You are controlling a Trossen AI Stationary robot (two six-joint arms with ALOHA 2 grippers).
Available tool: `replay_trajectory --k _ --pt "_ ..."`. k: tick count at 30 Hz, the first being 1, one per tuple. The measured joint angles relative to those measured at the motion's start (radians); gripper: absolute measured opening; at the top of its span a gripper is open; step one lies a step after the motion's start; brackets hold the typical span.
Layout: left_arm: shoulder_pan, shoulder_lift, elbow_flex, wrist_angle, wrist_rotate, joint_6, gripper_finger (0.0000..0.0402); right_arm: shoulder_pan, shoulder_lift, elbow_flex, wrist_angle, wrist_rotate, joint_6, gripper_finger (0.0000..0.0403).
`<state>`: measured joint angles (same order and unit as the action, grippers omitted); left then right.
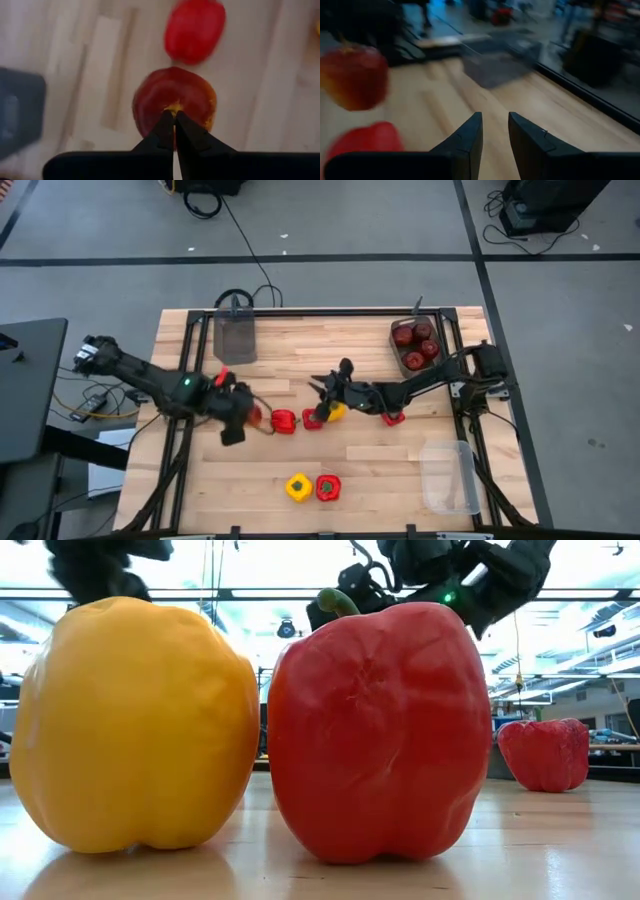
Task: Sort produce into baskets
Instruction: Put the apple into the right dark gray bin
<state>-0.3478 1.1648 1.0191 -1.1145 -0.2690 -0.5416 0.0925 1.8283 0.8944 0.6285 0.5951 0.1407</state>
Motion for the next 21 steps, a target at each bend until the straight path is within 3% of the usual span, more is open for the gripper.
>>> replay_trajectory --k 6,11,18,21 --pt "0.251 0.005 0.0 0.21 0.055 0.259 0.0007 -0.011 -0.18 0.0 -0.34 0.106 0.046 0.0105" --pt "0.451 0.044 0.0 0.421 0.17 0.441 0.0007 -0.038 -0.35 0.0 -0.623 0.11 0.082 0.0105" --pt "0.63 0.206 0.001 0.686 0.35 0.552 0.0007 -0.077 -0.499 0.0 -1.004 0.089 0.178 0.0112" --pt "0.677 0.309 0.043 0.725 0.404 0.578 0.0007 -0.084 -0.528 0.0 -1.144 0.082 0.25 0.0121"
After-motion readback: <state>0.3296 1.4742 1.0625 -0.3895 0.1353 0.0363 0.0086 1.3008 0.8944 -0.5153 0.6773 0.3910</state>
